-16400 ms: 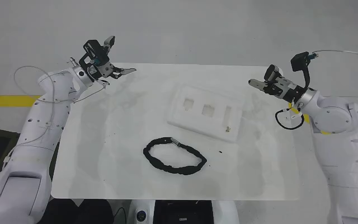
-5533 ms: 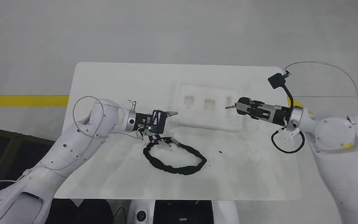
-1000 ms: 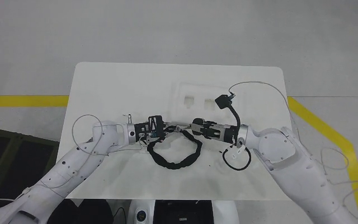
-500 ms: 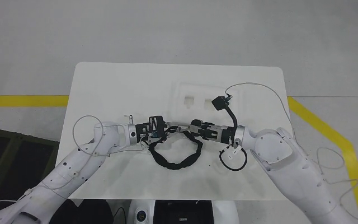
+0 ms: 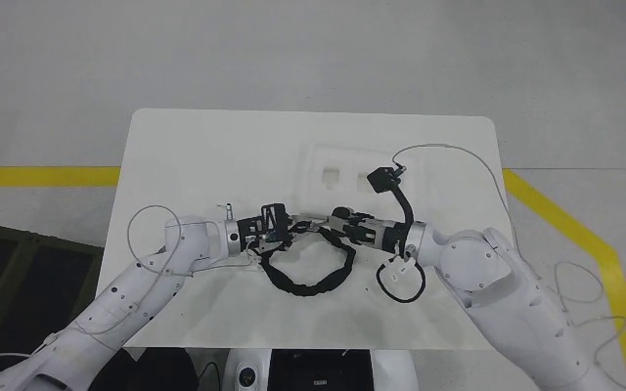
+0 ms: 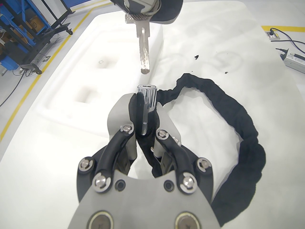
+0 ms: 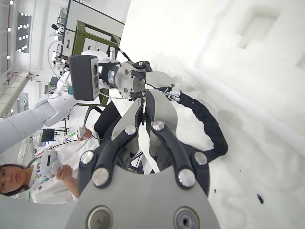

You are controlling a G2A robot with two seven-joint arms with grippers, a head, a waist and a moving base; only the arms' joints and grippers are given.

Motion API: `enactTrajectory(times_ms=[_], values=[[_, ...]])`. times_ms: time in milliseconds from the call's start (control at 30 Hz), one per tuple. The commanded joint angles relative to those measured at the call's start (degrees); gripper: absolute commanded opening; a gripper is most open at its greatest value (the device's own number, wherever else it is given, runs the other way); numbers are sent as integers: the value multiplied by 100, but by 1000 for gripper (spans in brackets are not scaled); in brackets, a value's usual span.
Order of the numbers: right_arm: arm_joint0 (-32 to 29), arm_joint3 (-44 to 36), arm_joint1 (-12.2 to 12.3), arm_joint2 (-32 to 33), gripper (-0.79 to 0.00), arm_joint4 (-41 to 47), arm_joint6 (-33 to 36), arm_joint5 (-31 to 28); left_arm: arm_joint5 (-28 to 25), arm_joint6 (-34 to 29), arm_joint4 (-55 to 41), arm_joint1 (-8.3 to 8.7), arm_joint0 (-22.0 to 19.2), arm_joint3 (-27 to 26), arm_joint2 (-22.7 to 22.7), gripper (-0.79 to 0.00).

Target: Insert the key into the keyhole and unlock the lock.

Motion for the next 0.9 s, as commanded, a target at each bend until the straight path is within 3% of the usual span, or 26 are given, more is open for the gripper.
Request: enactTrajectory(times_ms=[0, 867], values=[[-7, -44, -6, -40, -785, -136, 27, 218, -6, 3, 10, -1, 34, -5, -36, -785], [63, 45, -160, -203, -785, -161, -57, 448, -30, -5, 51, -11, 146, -29, -162, -785]])
